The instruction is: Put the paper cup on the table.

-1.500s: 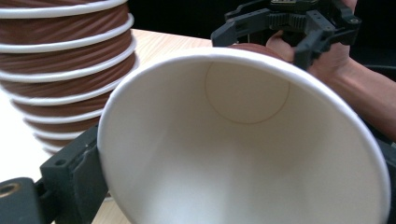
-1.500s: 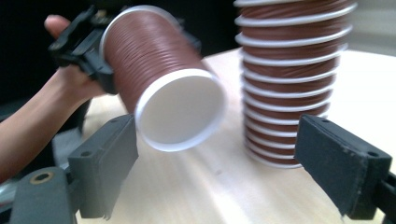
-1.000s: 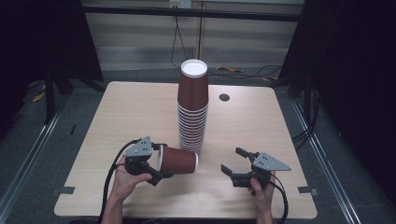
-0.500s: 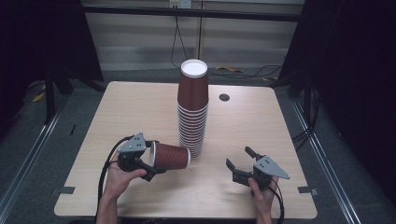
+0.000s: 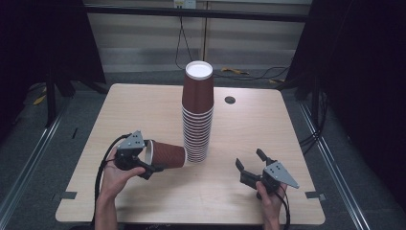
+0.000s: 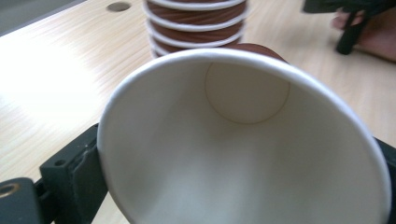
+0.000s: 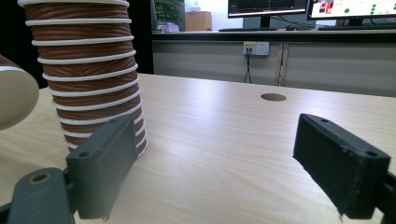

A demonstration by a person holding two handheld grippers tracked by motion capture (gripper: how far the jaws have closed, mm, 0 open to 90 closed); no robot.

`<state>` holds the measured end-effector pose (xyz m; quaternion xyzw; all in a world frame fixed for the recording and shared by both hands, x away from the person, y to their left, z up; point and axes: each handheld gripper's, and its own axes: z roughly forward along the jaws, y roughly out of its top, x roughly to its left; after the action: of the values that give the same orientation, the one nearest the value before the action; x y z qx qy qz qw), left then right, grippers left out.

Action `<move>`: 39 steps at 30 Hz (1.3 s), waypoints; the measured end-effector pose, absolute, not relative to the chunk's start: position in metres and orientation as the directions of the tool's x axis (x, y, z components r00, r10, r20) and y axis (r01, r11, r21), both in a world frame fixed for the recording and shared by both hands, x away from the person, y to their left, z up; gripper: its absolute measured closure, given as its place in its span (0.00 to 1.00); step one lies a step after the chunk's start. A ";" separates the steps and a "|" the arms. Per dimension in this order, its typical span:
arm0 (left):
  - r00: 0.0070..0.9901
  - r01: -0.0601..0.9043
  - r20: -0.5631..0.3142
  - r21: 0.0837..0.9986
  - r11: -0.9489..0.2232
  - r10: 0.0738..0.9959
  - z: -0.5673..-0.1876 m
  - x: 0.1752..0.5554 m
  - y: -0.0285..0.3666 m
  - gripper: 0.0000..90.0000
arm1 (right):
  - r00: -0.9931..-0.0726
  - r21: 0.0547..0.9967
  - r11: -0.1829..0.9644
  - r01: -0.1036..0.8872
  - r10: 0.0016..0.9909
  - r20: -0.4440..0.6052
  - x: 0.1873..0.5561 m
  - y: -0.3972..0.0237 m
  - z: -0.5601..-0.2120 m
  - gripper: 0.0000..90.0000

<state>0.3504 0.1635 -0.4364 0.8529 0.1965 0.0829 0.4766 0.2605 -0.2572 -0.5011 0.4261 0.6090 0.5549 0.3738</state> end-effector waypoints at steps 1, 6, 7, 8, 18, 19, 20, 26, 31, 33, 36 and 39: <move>0.906 0.261 -0.042 0.839 -0.477 0.421 -0.435 0.352 0.164 0.04 | -0.359 0.994 0.021 0.105 0.933 0.018 0.260 -0.258 -0.501 0.15; 0.902 0.273 -0.039 0.822 -0.499 0.429 -0.430 0.356 0.167 0.04 | -0.360 0.999 0.018 0.043 0.933 -0.001 0.254 -0.258 -0.503 0.15; 0.900 0.276 -0.035 0.818 -0.504 0.435 -0.428 0.357 0.167 0.04 | -0.357 0.999 0.011 0.033 0.934 0.002 0.253 -0.259 -0.503 0.15; 0.897 0.284 -0.041 0.816 -0.504 0.440 -0.427 0.359 0.168 0.04 | -0.360 0.999 0.005 0.032 0.933 0.007 0.253 -0.259 -0.504 0.15; 0.884 0.323 -0.031 0.761 -0.563 0.466 -0.418 0.382 0.166 0.04 | -0.367 1.000 0.014 0.014 0.930 -0.007 0.252 -0.258 -0.504 0.15; 0.881 0.331 -0.037 0.760 -0.559 0.472 -0.417 0.385 0.165 0.04 | -0.367 1.000 0.014 0.014 0.930 -0.008 0.252 -0.258 -0.504 0.15; 0.877 0.340 -0.038 0.754 -0.562 0.479 -0.414 0.388 0.164 0.04 | -0.367 1.000 0.015 0.014 0.930 -0.008 0.252 -0.258 -0.504 0.15; 0.879 0.349 -0.014 0.702 -0.621 0.477 -0.406 0.398 0.168 0.04 | -0.367 1.000 0.015 0.016 0.930 -0.008 0.252 -0.258 -0.504 0.15; 0.884 0.351 0.001 0.660 -0.664 0.468 -0.405 0.404 0.168 0.04 | -0.369 1.000 0.014 0.014 0.929 -0.008 0.252 -0.258 -0.504 0.15; 0.884 0.356 0.008 0.636 -0.685 0.467 -0.405 0.405 0.166 0.04 | -0.371 1.000 0.015 0.018 0.929 -0.007 0.252 -0.258 -0.504 0.15; 0.890 0.350 0.019 0.612 -0.709 0.456 -0.404 0.408 0.163 0.04 | -0.372 1.000 0.016 0.016 0.928 -0.008 0.252 -0.258 -0.504 0.15; 0.881 0.370 0.014 0.602 -0.707 0.473 -0.402 0.409 0.159 0.04 | -0.372 1.000 0.014 0.018 0.928 -0.007 0.252 -0.258 -0.504 0.15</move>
<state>0.4094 0.1592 -0.4018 0.9202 0.2291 0.0838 0.3063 0.2518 -0.2581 -0.5040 0.3986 0.5934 0.5778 0.3938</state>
